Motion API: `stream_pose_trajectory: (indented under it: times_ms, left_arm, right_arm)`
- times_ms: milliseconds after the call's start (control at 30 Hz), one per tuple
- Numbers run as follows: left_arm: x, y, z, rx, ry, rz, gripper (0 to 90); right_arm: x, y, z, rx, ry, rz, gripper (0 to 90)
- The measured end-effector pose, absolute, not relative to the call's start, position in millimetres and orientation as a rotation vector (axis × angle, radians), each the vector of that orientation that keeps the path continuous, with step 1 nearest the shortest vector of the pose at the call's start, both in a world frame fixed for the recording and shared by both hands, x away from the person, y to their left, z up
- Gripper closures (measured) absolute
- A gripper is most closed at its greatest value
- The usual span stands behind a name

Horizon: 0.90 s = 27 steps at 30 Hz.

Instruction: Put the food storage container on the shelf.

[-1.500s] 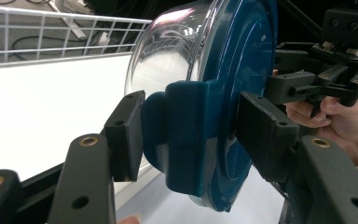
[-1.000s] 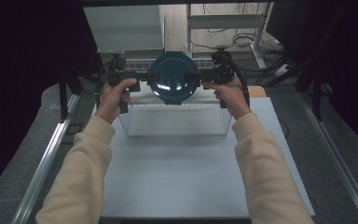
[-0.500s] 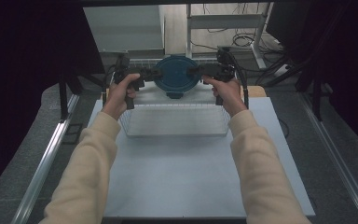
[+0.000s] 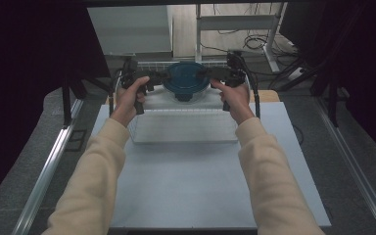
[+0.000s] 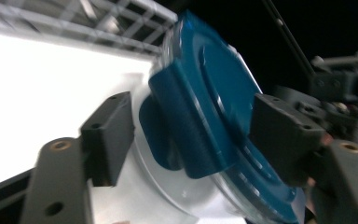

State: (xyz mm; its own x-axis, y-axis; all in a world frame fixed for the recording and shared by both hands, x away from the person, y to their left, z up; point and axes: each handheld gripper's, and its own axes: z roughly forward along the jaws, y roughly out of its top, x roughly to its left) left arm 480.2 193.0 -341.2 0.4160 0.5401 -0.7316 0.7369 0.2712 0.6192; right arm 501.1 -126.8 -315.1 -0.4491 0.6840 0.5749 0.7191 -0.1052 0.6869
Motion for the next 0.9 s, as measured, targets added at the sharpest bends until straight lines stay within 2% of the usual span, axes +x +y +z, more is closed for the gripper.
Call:
stream_pose_trajectory:
  times_ms: [100, 267, 467, 633, 900]
  left_arm:
    - [469, 197, -329, 1.391, 1.241, -0.09, 25.3]
    - [447, 206, -318, 1.45, 1.186, -0.026, 23.8]
    - [419, 213, -313, 1.51, 1.134, 0.002, 23.4]
    - [393, 210, -317, 1.631, 1.116, 0.122, 23.6]
    - [350, 212, -334, 1.683, 1.047, 0.155, 23.6]
  right_arm:
    - [492, -126, -307, -1.629, -2.085, -1.706, 17.6]
    - [472, -130, -291, -1.601, -2.26, -1.696, 13.2]
    - [448, -146, -288, -1.508, -2.364, -1.71, 13.7]
    - [428, -156, -292, -1.441, -2.454, -1.73, 14.9]
    - [384, -168, -304, -1.292, -2.617, -1.768, 16.8]
